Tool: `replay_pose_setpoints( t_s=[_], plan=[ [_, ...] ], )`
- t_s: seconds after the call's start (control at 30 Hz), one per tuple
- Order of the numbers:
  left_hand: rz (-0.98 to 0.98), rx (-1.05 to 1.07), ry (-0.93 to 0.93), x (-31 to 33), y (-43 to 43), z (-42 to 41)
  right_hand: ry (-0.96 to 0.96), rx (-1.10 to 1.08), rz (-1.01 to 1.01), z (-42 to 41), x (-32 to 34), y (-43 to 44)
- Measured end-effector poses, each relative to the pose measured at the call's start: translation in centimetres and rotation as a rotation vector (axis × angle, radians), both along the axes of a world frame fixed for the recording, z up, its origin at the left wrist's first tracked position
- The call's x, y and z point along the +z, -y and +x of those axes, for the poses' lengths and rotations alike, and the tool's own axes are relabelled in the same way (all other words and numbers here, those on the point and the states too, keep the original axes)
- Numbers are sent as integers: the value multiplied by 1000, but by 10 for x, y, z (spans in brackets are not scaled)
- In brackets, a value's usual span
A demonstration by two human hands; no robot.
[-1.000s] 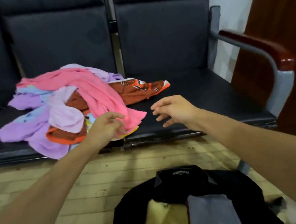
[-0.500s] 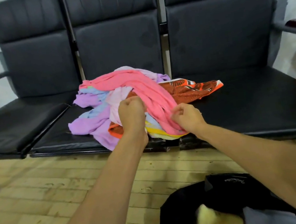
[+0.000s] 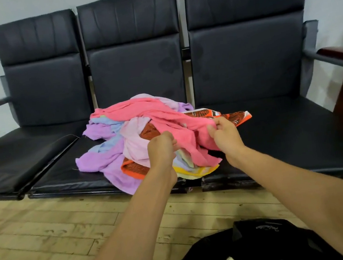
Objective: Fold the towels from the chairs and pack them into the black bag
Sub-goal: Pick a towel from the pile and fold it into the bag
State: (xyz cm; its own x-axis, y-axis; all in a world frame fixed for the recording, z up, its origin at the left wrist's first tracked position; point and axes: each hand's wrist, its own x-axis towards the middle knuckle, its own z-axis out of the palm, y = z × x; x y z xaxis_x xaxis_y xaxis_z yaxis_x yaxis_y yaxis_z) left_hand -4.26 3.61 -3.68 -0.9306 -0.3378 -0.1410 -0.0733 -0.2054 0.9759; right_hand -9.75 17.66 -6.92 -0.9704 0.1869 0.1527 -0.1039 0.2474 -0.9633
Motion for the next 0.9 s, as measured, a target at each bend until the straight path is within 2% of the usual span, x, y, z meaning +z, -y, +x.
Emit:
replay_pose_setpoints(
  t_s=[0.13, 0.33, 0.6, 0.73, 0.9],
  plan=[
    [57, -103, 26, -1, -24, -1, -37, -49, -237, 1, 25, -24],
    [54, -212, 39, -10, -70, -2, -26, -91, -337, 6, 38, -64],
    [279, -293, 31, -14, -112, -16, -40, 79, -670, 33, 34, -131],
    [406, -310, 54, -25, -133, -24, 37, 145, -568, 46, 13, -155],
    [457, -53, 141, -41, -145, -37, 90, 258, -391, 58, -9, -174]
  ],
)
